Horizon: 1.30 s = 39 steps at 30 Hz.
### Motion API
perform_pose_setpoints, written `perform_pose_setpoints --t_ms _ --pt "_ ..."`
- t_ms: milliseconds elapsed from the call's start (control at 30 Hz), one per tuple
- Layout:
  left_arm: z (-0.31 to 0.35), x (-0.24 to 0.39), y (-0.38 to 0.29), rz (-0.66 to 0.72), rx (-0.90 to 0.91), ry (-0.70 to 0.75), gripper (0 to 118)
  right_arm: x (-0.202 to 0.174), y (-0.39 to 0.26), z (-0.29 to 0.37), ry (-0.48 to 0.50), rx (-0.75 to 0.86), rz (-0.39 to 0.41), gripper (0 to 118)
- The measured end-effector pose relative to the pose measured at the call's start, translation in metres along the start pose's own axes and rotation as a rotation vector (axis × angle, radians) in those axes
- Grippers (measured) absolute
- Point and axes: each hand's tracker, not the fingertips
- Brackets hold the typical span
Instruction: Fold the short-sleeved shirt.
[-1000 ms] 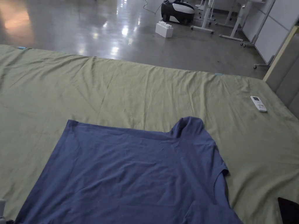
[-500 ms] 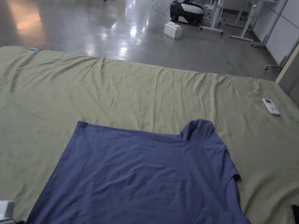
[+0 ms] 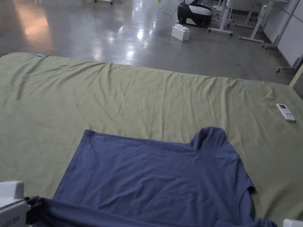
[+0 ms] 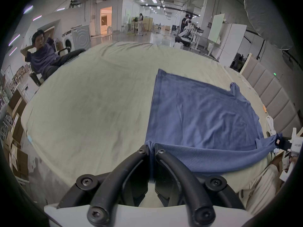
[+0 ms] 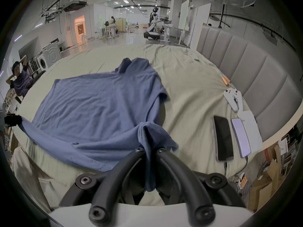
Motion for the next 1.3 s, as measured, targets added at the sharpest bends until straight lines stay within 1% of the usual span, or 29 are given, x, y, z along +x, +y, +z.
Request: perform_pose_setpoints --t_ms 67,133,367,467,533,767,800,867,900,933,967,1000,1033,1100,1133,1300 --pt "-0.015 0.003 0.015 -0.015 0.001 -0.004 6 -0.002 0.015 -0.011 -0.005 0.028 0.0 7" --pt "-0.031 0.005 0.027 -0.031 0.02 0.002 6 -0.001 0.029 -0.027 -0.007 0.024 -0.002 7" --pt "-0.091 0.011 0.06 -0.044 -0.006 0.025 6 -0.003 0.065 -0.092 0.002 0.001 -0.028 7" --pt "-0.108 0.018 0.064 -0.058 -0.022 0.027 6 -0.004 0.072 -0.117 -0.007 -0.027 -0.018 7" --pt "-0.119 0.021 0.067 -0.073 -0.03 0.025 6 -0.003 0.074 -0.13 -0.012 -0.035 -0.027 7" --pt "-0.143 0.036 0.072 -0.102 -0.071 0.03 6 -0.004 0.074 -0.161 -0.025 -0.086 -0.014 8" --pt "-0.145 0.037 0.071 -0.108 -0.076 0.03 6 -0.005 0.073 -0.162 -0.025 -0.086 -0.014 10" --pt "-0.148 0.039 0.069 -0.115 -0.091 0.022 7 -0.007 0.073 -0.161 -0.025 -0.086 -0.011 18" --pt "-0.147 0.039 0.067 -0.116 -0.097 0.025 12 -0.009 0.072 -0.158 -0.027 -0.076 -0.009 27" --pt "-0.144 0.039 0.065 -0.113 -0.097 0.025 22 -0.009 0.073 -0.153 -0.027 -0.061 -0.008 38" --pt "-0.141 0.036 0.067 -0.102 -0.092 0.018 22 -0.009 0.074 -0.146 -0.022 -0.04 -0.017 38" --pt "-0.136 0.036 0.067 -0.096 -0.085 0.012 27 -0.01 0.076 -0.139 -0.013 -0.004 -0.033 42" --pt "-0.129 0.036 0.066 -0.092 -0.069 0.002 37 -0.012 0.077 -0.128 -0.001 0.041 -0.044 49" --pt "-0.111 0.041 0.069 -0.108 -0.001 0.006 68 -0.018 0.08 -0.107 0.014 0.141 -0.04 68" --pt "-0.1 0.045 0.068 -0.118 0.043 0.006 71 -0.021 0.081 -0.096 0.021 0.194 -0.035 71" --pt "-0.047 0.064 0.062 -0.138 0.277 -0.031 71 -0.051 0.08 -0.04 0.017 0.457 -0.029 72"
